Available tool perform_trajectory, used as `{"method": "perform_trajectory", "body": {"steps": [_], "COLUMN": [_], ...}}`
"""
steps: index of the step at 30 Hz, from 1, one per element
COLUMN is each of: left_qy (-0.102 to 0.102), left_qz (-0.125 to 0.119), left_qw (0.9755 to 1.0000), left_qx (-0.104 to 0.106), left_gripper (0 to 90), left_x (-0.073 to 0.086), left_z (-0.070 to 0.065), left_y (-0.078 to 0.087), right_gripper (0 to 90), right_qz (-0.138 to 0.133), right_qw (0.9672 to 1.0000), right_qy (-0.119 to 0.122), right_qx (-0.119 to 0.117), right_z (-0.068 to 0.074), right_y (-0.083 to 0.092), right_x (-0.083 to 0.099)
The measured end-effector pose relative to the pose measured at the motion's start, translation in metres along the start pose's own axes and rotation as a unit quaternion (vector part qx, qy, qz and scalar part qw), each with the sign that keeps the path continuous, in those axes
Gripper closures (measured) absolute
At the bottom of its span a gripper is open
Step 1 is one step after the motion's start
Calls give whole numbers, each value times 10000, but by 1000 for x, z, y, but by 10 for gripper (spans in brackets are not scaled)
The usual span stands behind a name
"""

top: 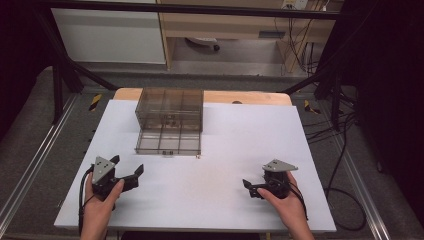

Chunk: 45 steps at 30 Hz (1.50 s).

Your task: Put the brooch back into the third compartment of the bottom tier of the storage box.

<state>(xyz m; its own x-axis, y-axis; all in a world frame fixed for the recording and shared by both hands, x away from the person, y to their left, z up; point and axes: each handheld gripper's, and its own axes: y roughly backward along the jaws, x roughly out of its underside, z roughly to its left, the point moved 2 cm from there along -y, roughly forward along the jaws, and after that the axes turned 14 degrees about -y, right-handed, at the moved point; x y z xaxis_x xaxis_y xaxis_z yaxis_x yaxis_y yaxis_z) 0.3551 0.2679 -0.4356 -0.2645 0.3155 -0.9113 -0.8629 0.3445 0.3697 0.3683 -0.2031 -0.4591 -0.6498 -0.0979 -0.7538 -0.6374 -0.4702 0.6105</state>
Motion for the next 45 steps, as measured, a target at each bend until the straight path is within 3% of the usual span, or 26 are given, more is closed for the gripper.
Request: {"method": "perform_trajectory", "body": {"steps": [5, 8, 11, 13, 16, 20, 25, 32, 34, 38, 41, 45], "left_qy": [-25, -93, -133, -110, -131, -175, -265, -202, -215, -276, -251, -279], "left_qz": [47, 39, 127, 149, 163, 282, 346, 354, 379, 414, 405, 389], "left_qw": [9999, 9998, 9995, 9996, 9996, 9993, 9989, 9990, 9989, 9986, 9988, 9988], "left_qx": [-102, -163, -239, -228, -197, -171, -179, -190, -194, -165, -135, -129], "left_gripper": [66, 63, 55, 55, 55, 55, 55, 56, 57, 58, 59, 59], "left_x": [1, 0, 0, 0, 0, 2, 2, 2, 2, 3, 4, 3], "left_z": [4, 7, 9, 9, 9, 7, 7, 10, 9, 7, 7, 6], "left_y": [0, 0, -2, -4, -5, -7, -7, -9, -10, -10, -9, -9], "right_gripper": [50, 59, 76, 88, 101, 136, 239, 412, 469, 583, 627, 634], "right_qz": [-68, -133, -111, 16, 186, 261, 324, 408, 375, 331, 331, 437], "right_qw": [10000, 9998, 9999, 9997, 9989, 9983, 9972, 9965, 9969, 9956, 9957, 9966], "right_qy": [-48, -56, -37, 131, 330, 324, 294, 240, 360, 579, 572, 381], "right_qx": [22, -110, -127, -193, -279, -412, -603, -689, -592, -660, -643, -584], "right_z": [3, 9, 21, 36, 51, 63, 82, 99, 103, 111, 111, 109], "right_y": [-2, -3, -1, -2, -11, -27, -57, -93, -97, -104, -108, -116], "right_x": [-2, -4, -11, -24, -39, -51, -58, -62, -62, -61, -62, -61]}}
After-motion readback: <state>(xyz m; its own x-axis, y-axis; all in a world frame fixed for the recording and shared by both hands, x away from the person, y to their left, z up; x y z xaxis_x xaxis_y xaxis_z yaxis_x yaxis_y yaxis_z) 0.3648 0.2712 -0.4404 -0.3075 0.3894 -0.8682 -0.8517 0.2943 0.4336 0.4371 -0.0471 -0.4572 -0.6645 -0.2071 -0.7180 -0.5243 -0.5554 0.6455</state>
